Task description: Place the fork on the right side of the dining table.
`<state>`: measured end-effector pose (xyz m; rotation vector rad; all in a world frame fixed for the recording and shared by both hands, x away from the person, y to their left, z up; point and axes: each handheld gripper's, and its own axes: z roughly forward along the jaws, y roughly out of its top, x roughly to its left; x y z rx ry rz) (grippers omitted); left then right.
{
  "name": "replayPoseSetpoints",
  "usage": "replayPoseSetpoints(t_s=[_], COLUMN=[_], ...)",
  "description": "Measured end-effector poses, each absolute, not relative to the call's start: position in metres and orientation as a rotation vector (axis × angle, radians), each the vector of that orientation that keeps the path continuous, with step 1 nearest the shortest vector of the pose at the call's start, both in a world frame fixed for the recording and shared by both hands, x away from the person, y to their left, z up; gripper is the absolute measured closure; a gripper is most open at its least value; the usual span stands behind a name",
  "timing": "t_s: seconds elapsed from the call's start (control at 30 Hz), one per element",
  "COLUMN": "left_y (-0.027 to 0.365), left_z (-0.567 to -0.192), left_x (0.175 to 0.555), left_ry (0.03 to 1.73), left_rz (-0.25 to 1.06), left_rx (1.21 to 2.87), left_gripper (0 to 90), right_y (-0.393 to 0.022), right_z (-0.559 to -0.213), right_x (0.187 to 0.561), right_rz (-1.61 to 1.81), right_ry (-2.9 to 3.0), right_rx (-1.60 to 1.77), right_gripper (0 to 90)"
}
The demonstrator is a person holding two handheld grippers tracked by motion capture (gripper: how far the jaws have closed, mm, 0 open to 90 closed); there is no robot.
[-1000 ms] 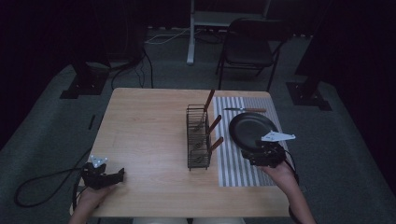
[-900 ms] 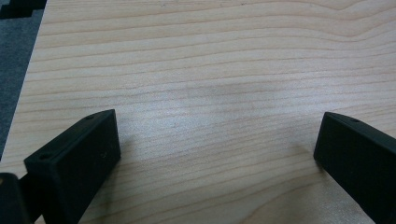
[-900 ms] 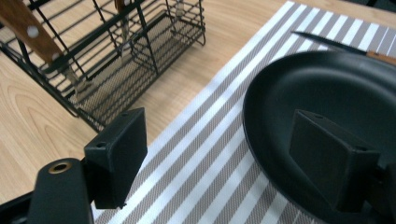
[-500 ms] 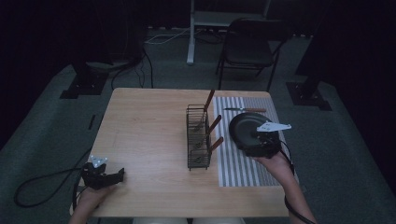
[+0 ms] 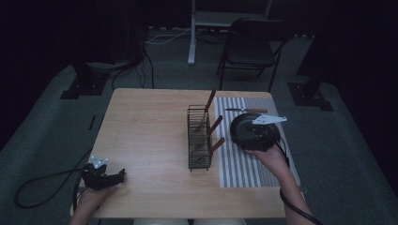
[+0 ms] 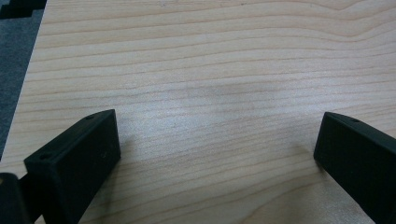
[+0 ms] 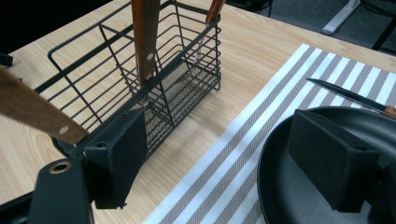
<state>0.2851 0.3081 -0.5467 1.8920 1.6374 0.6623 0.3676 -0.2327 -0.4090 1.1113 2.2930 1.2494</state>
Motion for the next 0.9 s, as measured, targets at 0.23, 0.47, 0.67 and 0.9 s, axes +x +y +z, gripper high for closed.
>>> replayPoseSetpoints(t_s=[0.23,0.47,0.67,0.9], left_y=[0.308,0.308,0.308,0.308], left_z=[-0.547,-0.547,-0.547,-0.547], left_x=[0.285,0.285,0.285,0.285], left_ry=[1.637,1.637,1.635,1.637], left_rz=[0.661,0.662,0.661,0.659], left_rx=[1.892,1.894,1.893,1.891], left_gripper=[0.6,0.6,0.5,0.5], right_y=[-0.225,-0.214,-0.205,-0.194], right_z=[-0.402,-0.393,-0.389,-0.386], right_x=[0.375,0.382,0.386,0.388], right_rz=[1.267,1.267,1.281,1.293], right_ry=[2.294,2.306,2.319,2.343], right_rx=[1.104,1.076,1.073,1.05], right_gripper=[22.3,24.7,24.8,26.9])
